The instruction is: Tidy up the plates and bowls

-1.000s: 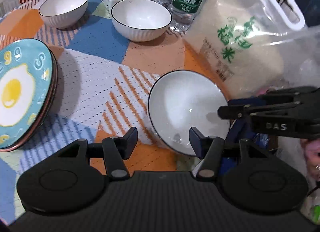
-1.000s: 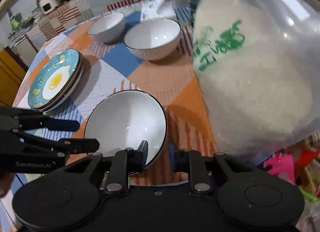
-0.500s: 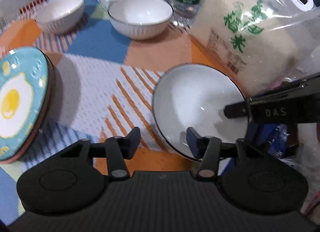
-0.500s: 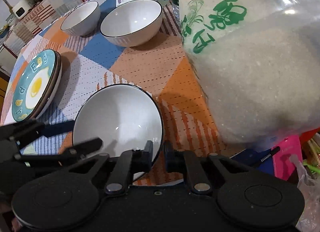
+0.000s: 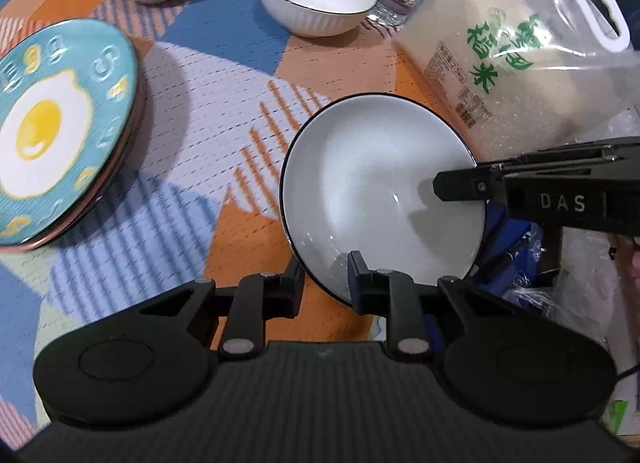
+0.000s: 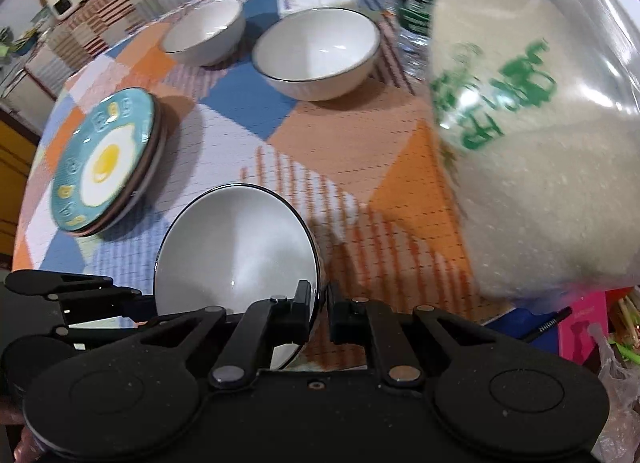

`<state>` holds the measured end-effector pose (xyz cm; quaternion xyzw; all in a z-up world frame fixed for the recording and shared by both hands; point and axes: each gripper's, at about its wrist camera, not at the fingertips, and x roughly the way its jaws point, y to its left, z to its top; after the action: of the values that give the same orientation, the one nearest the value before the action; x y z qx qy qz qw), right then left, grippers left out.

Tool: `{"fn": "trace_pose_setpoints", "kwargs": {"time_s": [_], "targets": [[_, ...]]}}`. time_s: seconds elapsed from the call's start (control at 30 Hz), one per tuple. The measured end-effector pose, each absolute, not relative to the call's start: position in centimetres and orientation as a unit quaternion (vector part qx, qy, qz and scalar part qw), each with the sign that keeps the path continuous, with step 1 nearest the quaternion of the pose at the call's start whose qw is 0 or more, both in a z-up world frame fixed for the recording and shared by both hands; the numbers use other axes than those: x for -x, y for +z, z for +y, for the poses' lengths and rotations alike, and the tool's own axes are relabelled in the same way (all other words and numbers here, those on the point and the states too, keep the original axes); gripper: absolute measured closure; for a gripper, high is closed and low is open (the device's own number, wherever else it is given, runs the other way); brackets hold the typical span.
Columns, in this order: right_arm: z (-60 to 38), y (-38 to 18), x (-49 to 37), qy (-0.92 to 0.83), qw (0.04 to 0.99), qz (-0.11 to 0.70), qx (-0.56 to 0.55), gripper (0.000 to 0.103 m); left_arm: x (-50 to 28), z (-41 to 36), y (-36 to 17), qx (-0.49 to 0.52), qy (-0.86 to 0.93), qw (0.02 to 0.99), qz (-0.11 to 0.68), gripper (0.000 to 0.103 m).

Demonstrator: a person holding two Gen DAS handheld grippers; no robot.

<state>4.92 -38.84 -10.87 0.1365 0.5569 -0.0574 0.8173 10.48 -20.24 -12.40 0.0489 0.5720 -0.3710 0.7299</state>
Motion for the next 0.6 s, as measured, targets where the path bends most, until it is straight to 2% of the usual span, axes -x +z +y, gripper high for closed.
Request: {"fn": "trace_pose_setpoints", "kwargs": {"time_s": [0.3,0.6], "targets": [[-34.9,-9.1,-7.0,0.004,0.826,0.554,-0.103,0.091,-11.4,-15.9,-11.6,-0.025,-0.340,0.734,0.587,0.082],[-32.0,-10.5,-8.7,0.045,0.826,0.559,-0.064,0.091,-11.7,-14.6,-13.1,-0.040,-0.304,0.748,0.589,0.082]]}}
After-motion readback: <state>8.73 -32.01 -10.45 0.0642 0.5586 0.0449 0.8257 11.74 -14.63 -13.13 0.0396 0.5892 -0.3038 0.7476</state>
